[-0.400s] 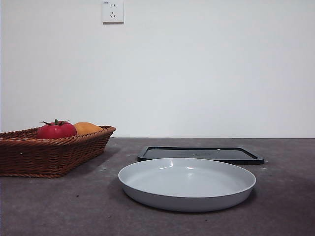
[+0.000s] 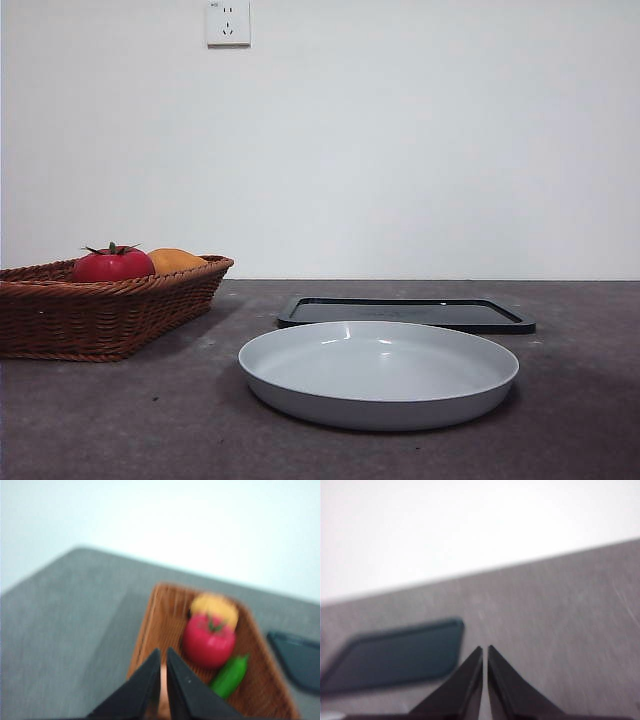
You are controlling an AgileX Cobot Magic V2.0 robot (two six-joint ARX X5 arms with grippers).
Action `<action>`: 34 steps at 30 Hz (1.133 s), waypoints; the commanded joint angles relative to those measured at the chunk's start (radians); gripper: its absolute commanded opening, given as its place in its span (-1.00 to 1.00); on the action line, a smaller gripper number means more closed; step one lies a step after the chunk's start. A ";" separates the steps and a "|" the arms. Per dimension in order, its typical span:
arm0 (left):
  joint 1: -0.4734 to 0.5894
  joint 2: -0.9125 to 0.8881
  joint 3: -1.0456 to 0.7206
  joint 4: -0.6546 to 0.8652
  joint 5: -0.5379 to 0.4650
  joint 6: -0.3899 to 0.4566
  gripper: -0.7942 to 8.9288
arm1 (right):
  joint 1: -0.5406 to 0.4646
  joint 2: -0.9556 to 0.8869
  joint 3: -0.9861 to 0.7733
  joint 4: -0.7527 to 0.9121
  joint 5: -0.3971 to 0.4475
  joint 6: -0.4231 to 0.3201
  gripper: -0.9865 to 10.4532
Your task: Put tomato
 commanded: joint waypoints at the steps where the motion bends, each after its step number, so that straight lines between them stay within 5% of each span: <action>1: -0.002 0.044 0.082 0.003 0.002 -0.025 -0.80 | 0.001 0.030 0.083 -0.024 -0.003 0.093 -0.81; 15: -0.006 0.501 0.533 -0.126 0.141 -0.024 -0.80 | 0.002 0.469 0.512 -0.181 -0.196 0.101 -0.82; 20: -0.031 0.652 0.659 -0.186 0.236 -0.019 -0.80 | 0.025 0.640 0.675 -0.283 -0.279 0.019 -0.82; 34: -0.176 0.985 0.928 -0.402 0.367 0.094 -0.80 | 0.229 0.985 1.009 -0.513 -0.281 -0.219 -0.81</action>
